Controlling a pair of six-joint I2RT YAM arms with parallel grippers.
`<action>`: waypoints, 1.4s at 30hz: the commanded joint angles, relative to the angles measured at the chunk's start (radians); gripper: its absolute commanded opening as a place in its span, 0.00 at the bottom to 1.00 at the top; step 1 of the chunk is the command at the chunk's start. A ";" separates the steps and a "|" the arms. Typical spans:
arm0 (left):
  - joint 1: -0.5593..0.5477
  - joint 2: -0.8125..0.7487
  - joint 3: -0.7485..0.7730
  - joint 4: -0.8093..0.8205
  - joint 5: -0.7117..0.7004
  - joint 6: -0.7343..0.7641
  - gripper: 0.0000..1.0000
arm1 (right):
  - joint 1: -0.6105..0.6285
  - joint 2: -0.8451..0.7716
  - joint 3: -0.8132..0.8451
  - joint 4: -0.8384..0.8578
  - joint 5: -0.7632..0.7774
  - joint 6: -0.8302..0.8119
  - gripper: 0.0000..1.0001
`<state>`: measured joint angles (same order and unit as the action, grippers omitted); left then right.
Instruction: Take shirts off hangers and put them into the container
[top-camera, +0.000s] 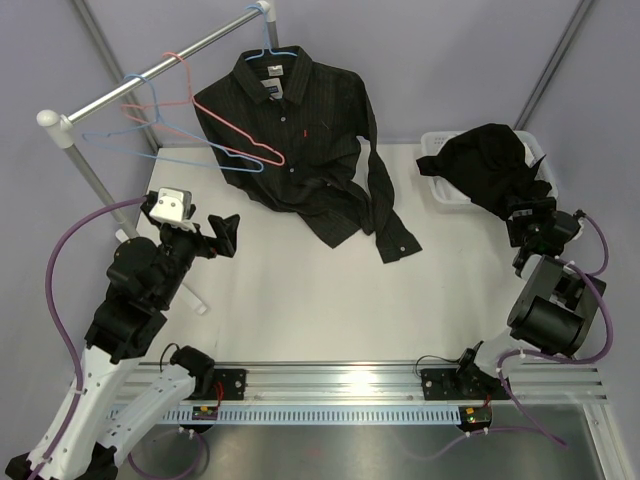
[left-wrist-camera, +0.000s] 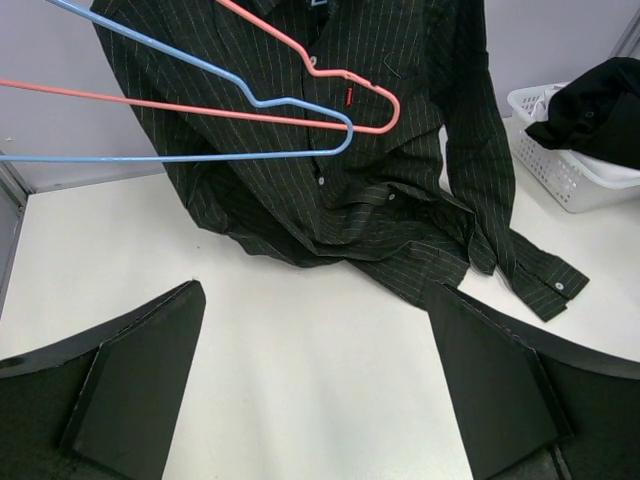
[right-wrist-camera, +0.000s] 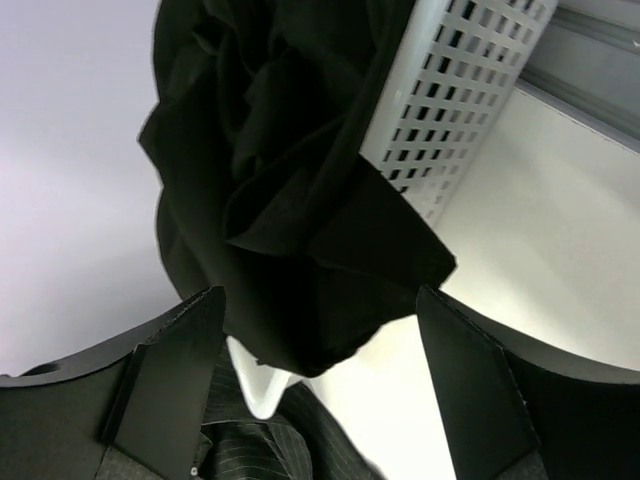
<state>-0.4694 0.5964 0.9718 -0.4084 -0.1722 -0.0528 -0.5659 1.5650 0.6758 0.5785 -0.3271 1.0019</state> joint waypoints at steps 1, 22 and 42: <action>0.005 -0.001 -0.005 0.060 -0.007 0.005 0.99 | -0.006 0.024 0.037 -0.011 -0.001 -0.022 0.85; 0.008 0.009 -0.007 0.059 -0.009 0.007 0.99 | -0.006 0.104 0.082 0.024 0.016 -0.066 0.46; 0.012 0.014 -0.005 0.059 0.000 0.004 0.99 | 0.006 0.081 0.365 -0.188 -0.001 -0.176 0.00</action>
<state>-0.4629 0.6044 0.9707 -0.4084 -0.1722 -0.0528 -0.5652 1.6825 0.9394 0.4412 -0.3313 0.8768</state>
